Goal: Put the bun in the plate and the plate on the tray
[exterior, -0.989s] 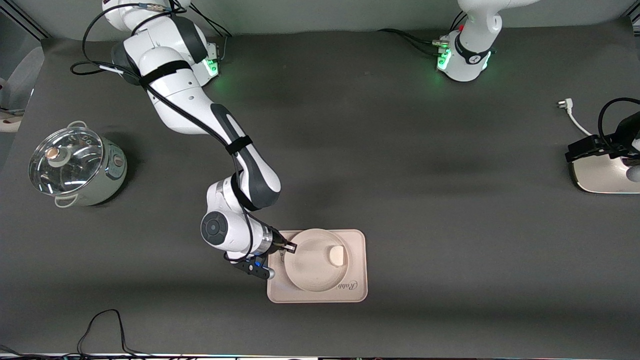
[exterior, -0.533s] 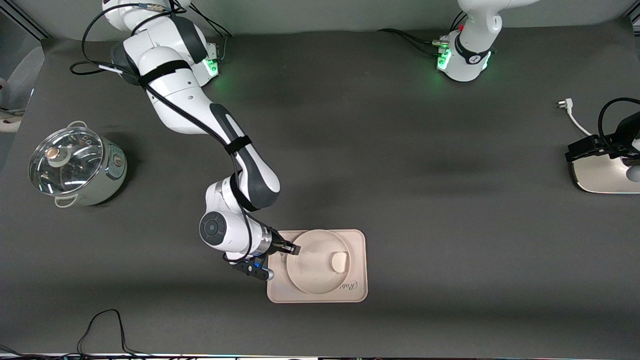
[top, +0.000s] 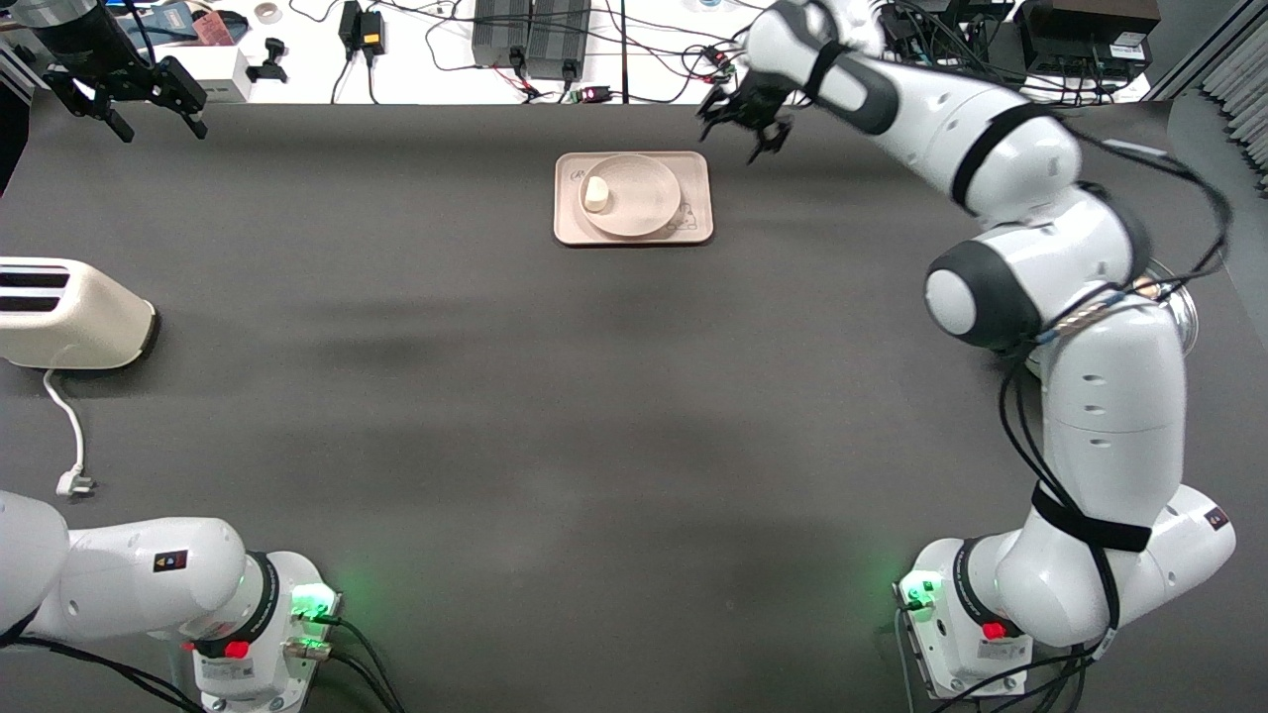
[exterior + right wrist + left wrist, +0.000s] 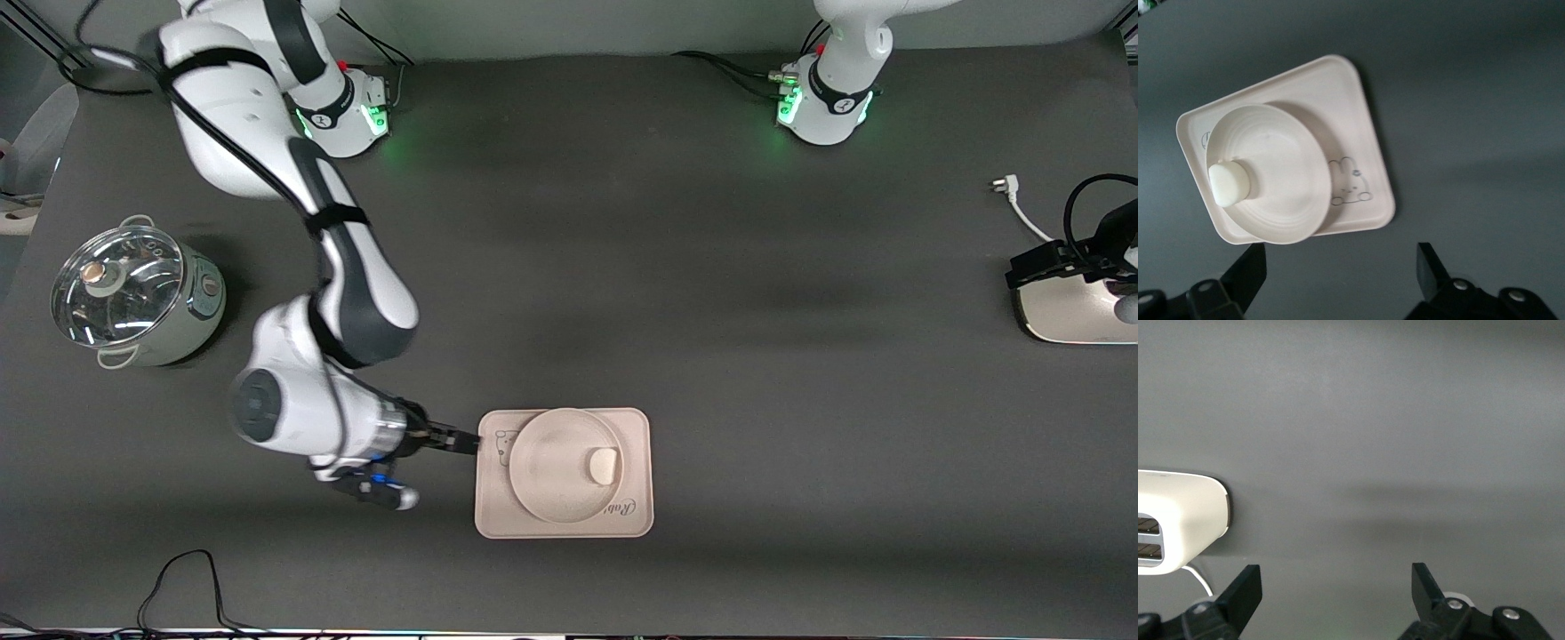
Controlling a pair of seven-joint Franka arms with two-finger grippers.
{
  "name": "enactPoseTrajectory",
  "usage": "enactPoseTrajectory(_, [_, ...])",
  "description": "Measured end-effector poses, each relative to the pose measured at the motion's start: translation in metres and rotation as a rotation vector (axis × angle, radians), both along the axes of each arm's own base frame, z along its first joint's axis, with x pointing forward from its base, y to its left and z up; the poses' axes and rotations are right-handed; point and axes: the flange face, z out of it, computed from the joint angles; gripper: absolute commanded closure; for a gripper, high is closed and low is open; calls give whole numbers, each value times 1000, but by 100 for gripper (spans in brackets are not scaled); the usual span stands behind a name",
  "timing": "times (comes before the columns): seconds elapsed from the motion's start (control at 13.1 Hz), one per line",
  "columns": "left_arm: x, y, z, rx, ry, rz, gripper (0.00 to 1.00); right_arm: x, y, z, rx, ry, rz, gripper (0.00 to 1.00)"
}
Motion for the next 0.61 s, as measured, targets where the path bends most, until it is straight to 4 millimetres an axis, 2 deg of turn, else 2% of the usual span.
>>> enactPoseTrajectory(0.23, [1, 1, 0, 1, -6, 1, 0, -16, -44, 83, -123, -17, 61, 0])
enactPoseTrajectory(0.38, [1, 1, 0, 1, -6, 1, 0, -27, -85, 134, -140, -34, 113, 0])
enactPoseTrajectory(0.53, [1, 1, 0, 1, -5, 1, 0, -37, -127, 169, -160, -46, 121, 0])
enactPoseTrajectory(0.61, [1, 1, 0, 1, -5, 1, 0, -43, -140, 178, -185, -47, 123, 0])
